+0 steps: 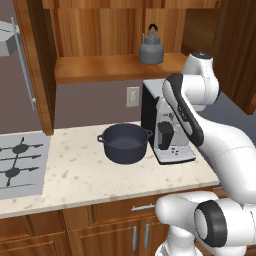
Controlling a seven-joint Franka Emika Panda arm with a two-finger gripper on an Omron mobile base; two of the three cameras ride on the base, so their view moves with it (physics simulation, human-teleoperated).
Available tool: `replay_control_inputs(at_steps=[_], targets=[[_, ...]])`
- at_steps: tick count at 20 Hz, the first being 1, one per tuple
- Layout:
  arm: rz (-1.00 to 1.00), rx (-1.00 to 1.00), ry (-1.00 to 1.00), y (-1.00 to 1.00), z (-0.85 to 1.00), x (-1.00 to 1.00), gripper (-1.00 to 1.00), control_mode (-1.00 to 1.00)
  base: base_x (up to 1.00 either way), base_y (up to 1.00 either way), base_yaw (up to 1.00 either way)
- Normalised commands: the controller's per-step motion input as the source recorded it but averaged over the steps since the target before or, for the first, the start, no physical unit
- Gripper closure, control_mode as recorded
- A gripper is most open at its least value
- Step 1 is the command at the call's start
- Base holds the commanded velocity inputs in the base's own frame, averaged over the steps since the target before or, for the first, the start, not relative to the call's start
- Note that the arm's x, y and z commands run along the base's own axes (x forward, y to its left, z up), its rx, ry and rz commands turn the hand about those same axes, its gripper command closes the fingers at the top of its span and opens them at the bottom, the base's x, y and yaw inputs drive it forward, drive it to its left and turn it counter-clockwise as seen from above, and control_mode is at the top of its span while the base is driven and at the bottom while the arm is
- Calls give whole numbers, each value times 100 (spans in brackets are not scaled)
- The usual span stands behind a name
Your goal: Pick the kettle from the cabinet and place it on a stove burner. Then pick the pot from the counter and place it on another stove burner. Finally, turn both burners on.
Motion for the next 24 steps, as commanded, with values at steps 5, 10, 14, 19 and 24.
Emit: replay_control_inputs(at_steps=[5, 10, 14, 19, 24], targets=[[0, 0, 0, 0, 0, 0, -100, -100, 0, 0, 0], [0, 0, -2, 0, 6, 0, -100, -100, 0, 0, 0], [0, 0, -9, 0, 25, -4, -100, -100, 0, 0, 0], [0, 0, -10, 0, 36, -8, -100, -100, 0, 0, 0], [0, 0, -13, 0, 40, -12, -100, -100, 0, 0, 0]])
